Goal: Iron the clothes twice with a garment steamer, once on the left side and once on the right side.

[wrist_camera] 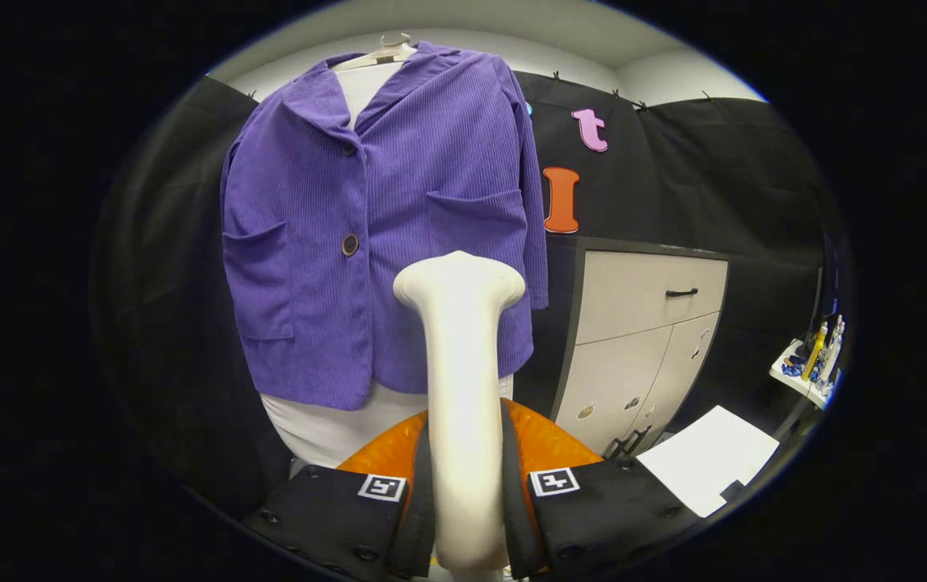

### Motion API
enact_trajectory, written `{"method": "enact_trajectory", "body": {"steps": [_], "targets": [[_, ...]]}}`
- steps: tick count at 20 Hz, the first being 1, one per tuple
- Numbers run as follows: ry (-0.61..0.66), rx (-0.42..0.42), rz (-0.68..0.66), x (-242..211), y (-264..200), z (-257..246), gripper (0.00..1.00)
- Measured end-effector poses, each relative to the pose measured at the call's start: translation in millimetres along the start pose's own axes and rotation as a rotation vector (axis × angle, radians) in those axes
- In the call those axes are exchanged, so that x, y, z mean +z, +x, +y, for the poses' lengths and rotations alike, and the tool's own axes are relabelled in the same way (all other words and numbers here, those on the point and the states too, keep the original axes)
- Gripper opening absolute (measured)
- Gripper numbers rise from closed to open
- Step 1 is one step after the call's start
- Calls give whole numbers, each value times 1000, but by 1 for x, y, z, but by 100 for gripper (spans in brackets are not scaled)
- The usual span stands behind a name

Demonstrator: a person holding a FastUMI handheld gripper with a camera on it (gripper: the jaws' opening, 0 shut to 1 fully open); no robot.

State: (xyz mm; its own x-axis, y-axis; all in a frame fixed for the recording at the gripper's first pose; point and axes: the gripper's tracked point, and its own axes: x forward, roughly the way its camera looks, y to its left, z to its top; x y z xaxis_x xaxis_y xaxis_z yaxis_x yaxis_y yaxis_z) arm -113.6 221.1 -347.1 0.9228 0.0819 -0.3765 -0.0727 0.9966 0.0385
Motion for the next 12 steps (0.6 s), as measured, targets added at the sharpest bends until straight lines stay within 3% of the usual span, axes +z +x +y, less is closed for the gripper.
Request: {"method": "enact_trajectory", "body": {"steps": [7, 12], "targets": [[-2, 20, -158, 96, -22, 15, 42], [27, 94, -267, 184, -37, 45, 42]]}}
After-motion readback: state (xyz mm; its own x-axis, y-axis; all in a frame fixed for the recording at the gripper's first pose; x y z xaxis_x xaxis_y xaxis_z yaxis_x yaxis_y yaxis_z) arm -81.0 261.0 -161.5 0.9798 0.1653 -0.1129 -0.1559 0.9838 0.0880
